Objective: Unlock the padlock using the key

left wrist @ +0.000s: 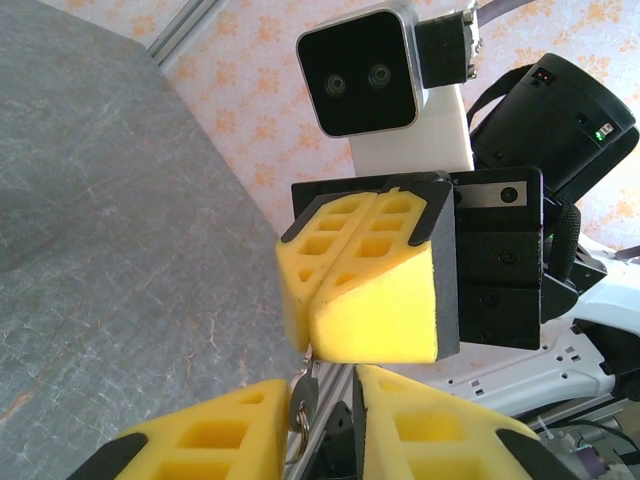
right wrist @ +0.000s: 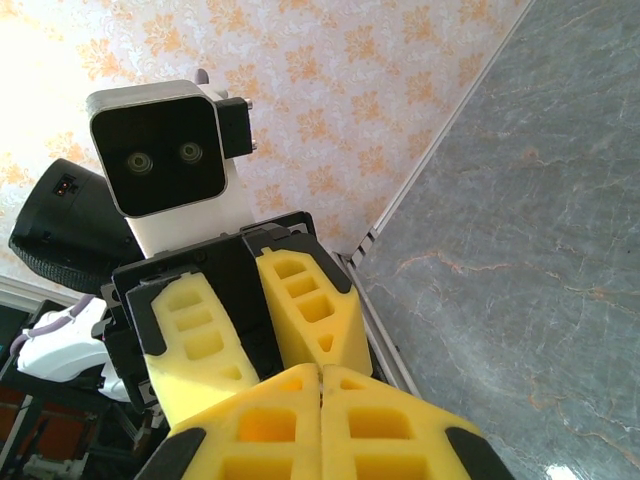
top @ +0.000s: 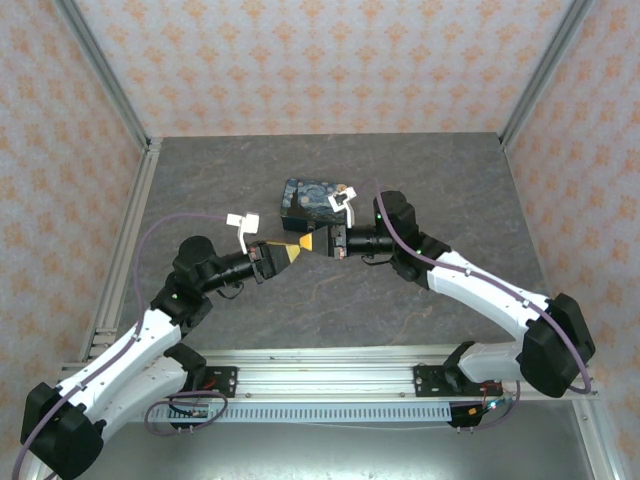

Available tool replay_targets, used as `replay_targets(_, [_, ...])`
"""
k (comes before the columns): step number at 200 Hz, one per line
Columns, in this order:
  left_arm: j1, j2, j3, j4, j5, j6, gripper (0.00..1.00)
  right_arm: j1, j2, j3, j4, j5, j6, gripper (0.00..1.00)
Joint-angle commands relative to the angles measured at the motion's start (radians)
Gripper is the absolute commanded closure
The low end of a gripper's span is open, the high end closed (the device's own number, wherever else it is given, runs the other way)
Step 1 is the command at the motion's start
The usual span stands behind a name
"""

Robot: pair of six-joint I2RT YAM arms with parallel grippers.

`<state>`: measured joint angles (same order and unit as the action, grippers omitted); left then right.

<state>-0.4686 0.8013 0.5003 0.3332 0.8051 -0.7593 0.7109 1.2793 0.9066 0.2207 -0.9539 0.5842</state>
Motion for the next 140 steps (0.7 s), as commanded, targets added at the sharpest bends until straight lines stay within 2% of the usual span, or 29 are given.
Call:
replay_targets(1, [0.004, -0.006, 0.003, 0.030, 0.036, 0.008, 0.79, 0.005, -0.003, -0.006, 0.059, -0.011, 0.005, 1.00])
replay_targets(22, [0.004, -0.011, 0.000, 0.026, 0.035, 0.008, 0.84, 0.005, -0.006, -0.010, 0.062, -0.008, 0.006, 1.00])
replay_targets(69, [0.004, -0.024, -0.002, 0.011, 0.032, 0.014, 0.89, 0.005, -0.009, -0.018, 0.067, 0.005, 0.008, 1.00])
replay_targets(100, [0.004, -0.028, 0.000, 0.008, 0.032, 0.015, 1.00, 0.008, -0.006, -0.026, 0.083, 0.014, 0.016, 1.00])
replay_targets(140, [0.004, -0.052, 0.014, -0.048, 0.006, 0.054, 1.00, 0.022, 0.000, -0.029, 0.073, 0.030, 0.004, 1.00])
